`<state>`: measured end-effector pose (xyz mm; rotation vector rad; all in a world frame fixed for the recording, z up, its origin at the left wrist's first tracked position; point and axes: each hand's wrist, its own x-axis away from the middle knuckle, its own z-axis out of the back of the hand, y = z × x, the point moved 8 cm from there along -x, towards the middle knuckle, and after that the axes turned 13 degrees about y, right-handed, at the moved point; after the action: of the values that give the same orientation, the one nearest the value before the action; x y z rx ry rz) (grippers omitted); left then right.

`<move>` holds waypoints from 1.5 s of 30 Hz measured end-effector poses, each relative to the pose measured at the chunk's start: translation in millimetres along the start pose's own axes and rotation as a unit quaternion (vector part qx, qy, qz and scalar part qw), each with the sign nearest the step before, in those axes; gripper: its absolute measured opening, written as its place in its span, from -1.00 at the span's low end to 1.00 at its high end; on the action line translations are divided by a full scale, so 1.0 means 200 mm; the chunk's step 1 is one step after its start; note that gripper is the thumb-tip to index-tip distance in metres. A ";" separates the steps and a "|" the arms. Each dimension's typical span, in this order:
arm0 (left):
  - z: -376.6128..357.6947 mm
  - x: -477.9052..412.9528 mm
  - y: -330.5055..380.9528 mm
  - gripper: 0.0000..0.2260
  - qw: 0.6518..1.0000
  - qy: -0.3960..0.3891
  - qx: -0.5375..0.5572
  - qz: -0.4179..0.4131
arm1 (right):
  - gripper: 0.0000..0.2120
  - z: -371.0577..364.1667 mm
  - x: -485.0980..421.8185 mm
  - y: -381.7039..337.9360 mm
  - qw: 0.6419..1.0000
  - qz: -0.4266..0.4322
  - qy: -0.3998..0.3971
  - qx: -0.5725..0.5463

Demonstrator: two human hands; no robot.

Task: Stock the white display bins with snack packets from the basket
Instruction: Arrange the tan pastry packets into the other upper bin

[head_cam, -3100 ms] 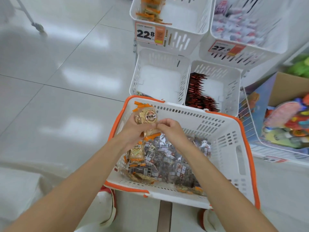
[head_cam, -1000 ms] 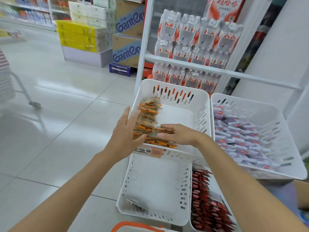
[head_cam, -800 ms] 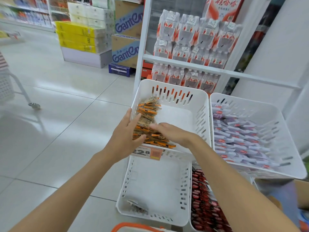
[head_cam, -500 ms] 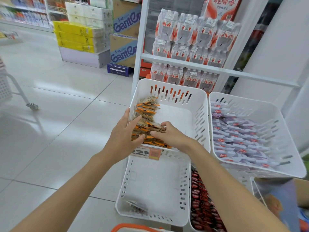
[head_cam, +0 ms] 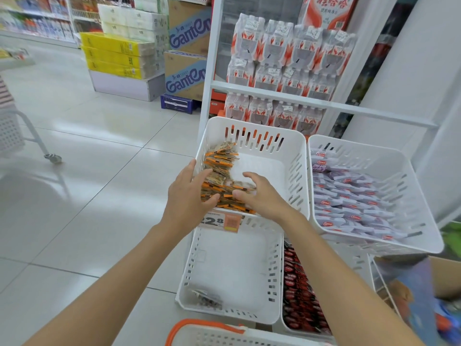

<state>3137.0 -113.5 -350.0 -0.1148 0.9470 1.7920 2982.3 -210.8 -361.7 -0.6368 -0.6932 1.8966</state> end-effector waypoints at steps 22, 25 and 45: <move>0.14 1.64 -0.31 -0.69 0.970 -0.147 0.086 0.173 | -0.46 -0.76 1.81 0.74 0.951 -0.208 -0.226 0.020; 0.15 1.74 -0.41 -0.69 0.968 -0.159 0.073 0.177 | -0.04 -1.05 1.94 0.83 0.915 -0.315 -0.243 -0.066; 0.14 1.69 -0.48 -0.84 0.884 -0.079 0.265 0.376 | -0.38 -1.02 1.63 0.73 0.934 -0.278 -0.169 -0.151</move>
<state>3077.5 172.3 -548.4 0.8422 1.4474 2.0921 2908.5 73.1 -650.4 -0.2494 -1.2586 1.3856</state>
